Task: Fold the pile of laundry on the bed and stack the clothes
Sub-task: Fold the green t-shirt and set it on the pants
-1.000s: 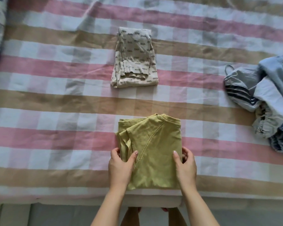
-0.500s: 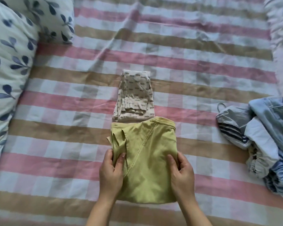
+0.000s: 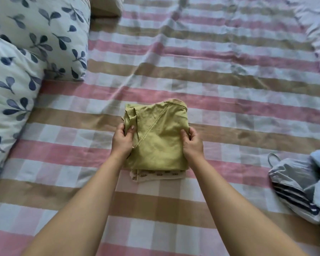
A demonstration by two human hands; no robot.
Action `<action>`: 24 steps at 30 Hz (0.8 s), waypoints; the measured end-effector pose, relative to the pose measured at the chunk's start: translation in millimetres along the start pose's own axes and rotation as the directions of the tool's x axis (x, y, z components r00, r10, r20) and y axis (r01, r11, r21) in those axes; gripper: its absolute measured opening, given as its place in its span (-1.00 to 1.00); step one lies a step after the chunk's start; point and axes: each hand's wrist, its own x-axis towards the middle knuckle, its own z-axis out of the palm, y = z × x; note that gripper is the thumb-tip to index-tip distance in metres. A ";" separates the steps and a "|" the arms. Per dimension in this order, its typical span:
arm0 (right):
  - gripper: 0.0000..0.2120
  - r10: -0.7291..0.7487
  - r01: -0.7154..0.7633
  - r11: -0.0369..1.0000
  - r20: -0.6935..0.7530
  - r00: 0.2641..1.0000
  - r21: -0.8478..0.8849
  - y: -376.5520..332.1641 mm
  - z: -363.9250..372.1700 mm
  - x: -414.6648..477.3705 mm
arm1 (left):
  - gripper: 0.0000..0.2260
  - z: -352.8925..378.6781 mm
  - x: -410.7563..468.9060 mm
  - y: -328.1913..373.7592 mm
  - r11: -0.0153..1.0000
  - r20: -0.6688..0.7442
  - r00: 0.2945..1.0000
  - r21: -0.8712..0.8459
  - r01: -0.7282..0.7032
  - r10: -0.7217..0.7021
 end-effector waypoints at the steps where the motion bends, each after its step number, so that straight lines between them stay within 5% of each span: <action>1: -0.82 0.043 -0.043 0.999 -0.008 0.999 -0.033 8.0 0.8 2.6 | -0.94 1.1 3.5 -8.1 0.998 0.010 0.998 0.020 0.062 -0.062; 9: -0.92 0.152 -0.144 0.981 0.052 0.987 -0.131 34.8 -26.6 -33.4 | -0.69 -33.0 -37.5 -22.9 0.956 0.156 0.950 0.162 0.246 -0.271; 15: -0.88 0.155 -0.171 0.951 -0.082 0.985 -0.256 50.4 -28.6 -56.8 | -0.71 -31.0 -71.4 -38.4 0.936 0.086 0.942 0.169 0.308 -0.326; 18: -0.86 0.143 -0.160 0.922 -0.073 0.987 -0.352 48.6 -31.1 -58.5 | -0.65 -27.1 -77.5 -39.5 0.920 0.002 0.962 0.291 0.261 -0.274; 21: -0.82 0.128 -0.138 0.907 -0.051 0.990 -0.398 42.1 -44.9 -66.2 | -0.56 -22.1 -96.0 -27.5 0.851 -0.141 0.988 0.508 0.133 -0.070; 24: -0.82 0.104 -0.116 0.939 -0.053 0.993 -0.324 32.3 -74.1 -84.1 | -0.66 -7.3 -124.2 -4.2 0.818 -0.051 0.991 0.570 -0.073 0.124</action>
